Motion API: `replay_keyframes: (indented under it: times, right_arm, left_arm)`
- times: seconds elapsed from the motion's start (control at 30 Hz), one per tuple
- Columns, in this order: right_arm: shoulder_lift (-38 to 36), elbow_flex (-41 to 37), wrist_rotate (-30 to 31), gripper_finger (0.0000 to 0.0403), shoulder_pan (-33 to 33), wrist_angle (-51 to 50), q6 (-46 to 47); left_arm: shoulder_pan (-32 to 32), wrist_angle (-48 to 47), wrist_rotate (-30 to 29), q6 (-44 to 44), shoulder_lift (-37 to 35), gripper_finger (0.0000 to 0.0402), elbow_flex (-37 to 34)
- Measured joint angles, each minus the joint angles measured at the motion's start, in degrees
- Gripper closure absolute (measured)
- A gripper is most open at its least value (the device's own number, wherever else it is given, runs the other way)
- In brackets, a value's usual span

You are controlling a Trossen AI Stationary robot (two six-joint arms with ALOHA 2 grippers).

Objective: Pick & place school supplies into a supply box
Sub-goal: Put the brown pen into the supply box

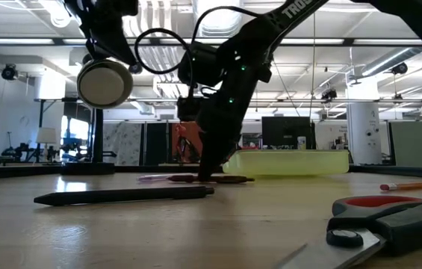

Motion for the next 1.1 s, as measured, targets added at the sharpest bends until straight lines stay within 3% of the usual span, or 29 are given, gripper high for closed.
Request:
replay_keyframes:
  times: [0.37,0.63,1.1]
  right_arm:
    - [-0.13,0.08,0.33,0.0379,-0.06,-0.87,-0.56]
    - [-3.41,0.32,-1.87,0.0383,0.3,-2.35,-0.34]
    - [-18.48,0.7,-3.58,0.0384,-0.1,-7.38,0.34]
  left_arm:
    - [-0.06,-1.53,-0.92,1.48,0.0,0.0401,-0.07]
    - [-0.06,-1.53,-1.34,2.76,0.0,0.0401,-0.07]
    - [0.03,-1.49,-2.35,4.46,0.0,0.0401,-0.07]
